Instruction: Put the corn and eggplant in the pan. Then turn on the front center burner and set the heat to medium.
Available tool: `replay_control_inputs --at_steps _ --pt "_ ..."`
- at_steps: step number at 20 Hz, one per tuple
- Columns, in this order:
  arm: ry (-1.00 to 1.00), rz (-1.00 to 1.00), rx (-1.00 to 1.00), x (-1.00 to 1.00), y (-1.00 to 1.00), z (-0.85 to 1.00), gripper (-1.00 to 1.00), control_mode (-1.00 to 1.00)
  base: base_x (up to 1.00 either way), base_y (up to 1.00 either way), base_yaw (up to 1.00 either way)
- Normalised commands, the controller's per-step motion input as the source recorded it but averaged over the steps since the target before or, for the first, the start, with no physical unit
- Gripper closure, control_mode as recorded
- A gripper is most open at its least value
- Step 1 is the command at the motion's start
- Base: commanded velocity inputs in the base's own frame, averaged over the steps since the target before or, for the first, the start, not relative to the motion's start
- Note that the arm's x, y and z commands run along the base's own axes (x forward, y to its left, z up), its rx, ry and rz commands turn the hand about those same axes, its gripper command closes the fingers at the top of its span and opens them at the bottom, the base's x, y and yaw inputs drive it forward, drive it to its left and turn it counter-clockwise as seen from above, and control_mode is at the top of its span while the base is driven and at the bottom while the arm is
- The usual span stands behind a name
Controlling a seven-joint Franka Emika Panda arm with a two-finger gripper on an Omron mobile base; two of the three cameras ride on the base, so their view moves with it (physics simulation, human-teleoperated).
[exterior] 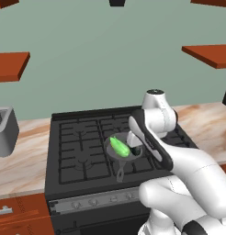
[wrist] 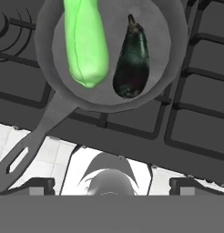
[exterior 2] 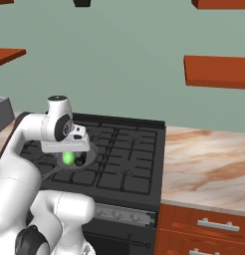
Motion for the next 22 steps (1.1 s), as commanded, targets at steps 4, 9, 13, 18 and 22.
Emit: replay_control_inputs --at_steps 4,9,13,18,22 --pt "0.0 -0.05 0.0 0.0 -0.2 -0.04 -1.0 -1.0 0.0 0.0 0.0" --pt "0.0 0.0 0.0 0.0 -0.02 0.0 -1.0 -1.0 0.0 0.0 0.0" --pt "0.0 0.0 0.0 0.0 0.0 0.0 -1.0 -1.0 0.0 0.0 0.0" --pt "0.0 0.0 0.0 0.0 0.0 0.0 -1.0 -1.0 0.0 0.0 0.0" --pt "0.0 0.0 0.0 0.0 0.0 0.0 -1.0 1.0 0.0 0.0 0.0"
